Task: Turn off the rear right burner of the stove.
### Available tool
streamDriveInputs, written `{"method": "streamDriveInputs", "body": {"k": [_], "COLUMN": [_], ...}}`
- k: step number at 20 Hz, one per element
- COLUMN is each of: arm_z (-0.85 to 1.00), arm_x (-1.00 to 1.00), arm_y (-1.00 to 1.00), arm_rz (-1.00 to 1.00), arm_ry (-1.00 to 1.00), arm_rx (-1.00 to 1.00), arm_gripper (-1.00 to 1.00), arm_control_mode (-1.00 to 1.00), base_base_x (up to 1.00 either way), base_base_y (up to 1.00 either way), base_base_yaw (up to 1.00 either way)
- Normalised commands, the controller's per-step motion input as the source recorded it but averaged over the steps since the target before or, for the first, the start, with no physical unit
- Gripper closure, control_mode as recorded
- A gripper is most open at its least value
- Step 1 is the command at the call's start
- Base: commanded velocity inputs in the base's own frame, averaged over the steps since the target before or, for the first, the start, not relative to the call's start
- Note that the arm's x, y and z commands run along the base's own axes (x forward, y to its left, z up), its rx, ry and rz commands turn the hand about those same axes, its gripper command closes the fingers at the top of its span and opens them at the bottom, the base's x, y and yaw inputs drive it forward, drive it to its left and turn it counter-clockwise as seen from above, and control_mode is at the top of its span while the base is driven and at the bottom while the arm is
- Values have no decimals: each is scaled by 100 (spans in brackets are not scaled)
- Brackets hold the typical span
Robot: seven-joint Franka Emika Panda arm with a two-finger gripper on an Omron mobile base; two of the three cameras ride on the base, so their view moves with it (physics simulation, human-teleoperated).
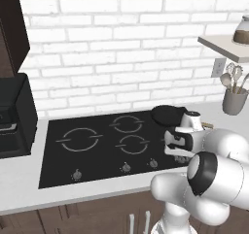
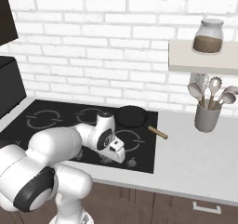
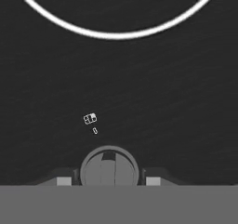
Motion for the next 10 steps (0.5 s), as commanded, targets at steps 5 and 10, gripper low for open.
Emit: {"method": "streamDriveInputs", "body": {"k": [5,10], "arm_z": [-4,-9], "arm_x": [0,0], "arm_y": [0,3], "arm_rz": [-77,-86], "arm_ry": [0,-2], "arm_rx": [0,0], "arm_gripper": [100,100], "arm_control_mode": [-100,-100], "base_base_x": [0,0], "base_base_y": [0,0], "base_base_yaw": [0,0]}}
